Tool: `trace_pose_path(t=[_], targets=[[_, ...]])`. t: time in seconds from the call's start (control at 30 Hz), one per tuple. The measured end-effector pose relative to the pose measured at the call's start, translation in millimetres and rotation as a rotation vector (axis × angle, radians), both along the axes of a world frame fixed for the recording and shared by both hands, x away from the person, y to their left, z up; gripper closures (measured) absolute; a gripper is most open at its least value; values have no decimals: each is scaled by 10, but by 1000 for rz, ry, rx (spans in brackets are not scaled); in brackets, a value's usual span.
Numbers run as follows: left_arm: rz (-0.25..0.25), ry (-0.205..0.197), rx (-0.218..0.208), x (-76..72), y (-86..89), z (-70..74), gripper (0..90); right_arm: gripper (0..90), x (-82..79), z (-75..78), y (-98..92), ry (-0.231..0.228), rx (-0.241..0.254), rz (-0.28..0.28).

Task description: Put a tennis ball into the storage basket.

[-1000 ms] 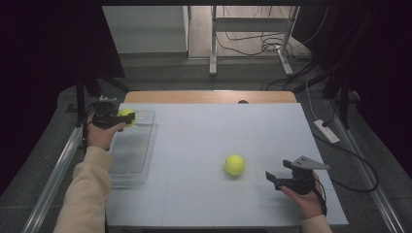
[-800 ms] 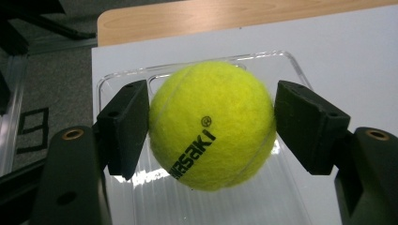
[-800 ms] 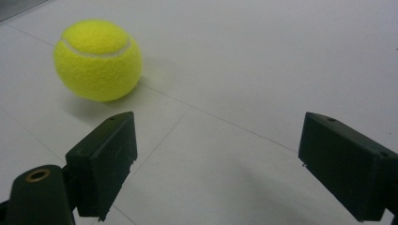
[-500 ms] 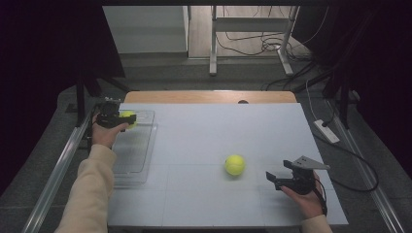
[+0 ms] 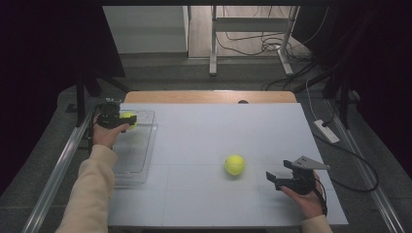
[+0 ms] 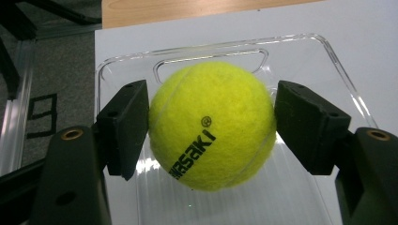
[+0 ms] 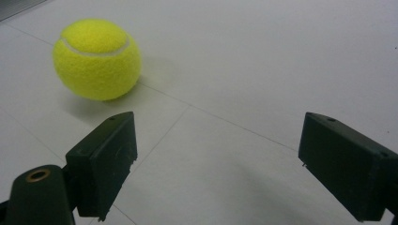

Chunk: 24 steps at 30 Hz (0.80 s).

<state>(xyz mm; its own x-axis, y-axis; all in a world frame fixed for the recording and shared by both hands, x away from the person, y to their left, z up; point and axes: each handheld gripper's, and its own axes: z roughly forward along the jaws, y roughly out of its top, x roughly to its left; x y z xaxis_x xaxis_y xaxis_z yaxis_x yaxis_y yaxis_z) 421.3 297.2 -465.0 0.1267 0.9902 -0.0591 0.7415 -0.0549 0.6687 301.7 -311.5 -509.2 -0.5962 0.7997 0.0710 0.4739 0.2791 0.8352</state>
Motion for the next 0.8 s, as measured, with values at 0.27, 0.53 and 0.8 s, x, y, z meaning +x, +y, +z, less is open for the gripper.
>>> trace_pose_path(t=[0.27,0.53,0.8], targets=[[65,-64,-37,-43,37,21,155,117,1,-7,5,6,-4,8],[16,-66,-103,-129,60,82,132,117,0,-9,10,8,-7,9],[-72,-94,-152,-283,32,168,136,117,1,-10,7,8,-8,7]])
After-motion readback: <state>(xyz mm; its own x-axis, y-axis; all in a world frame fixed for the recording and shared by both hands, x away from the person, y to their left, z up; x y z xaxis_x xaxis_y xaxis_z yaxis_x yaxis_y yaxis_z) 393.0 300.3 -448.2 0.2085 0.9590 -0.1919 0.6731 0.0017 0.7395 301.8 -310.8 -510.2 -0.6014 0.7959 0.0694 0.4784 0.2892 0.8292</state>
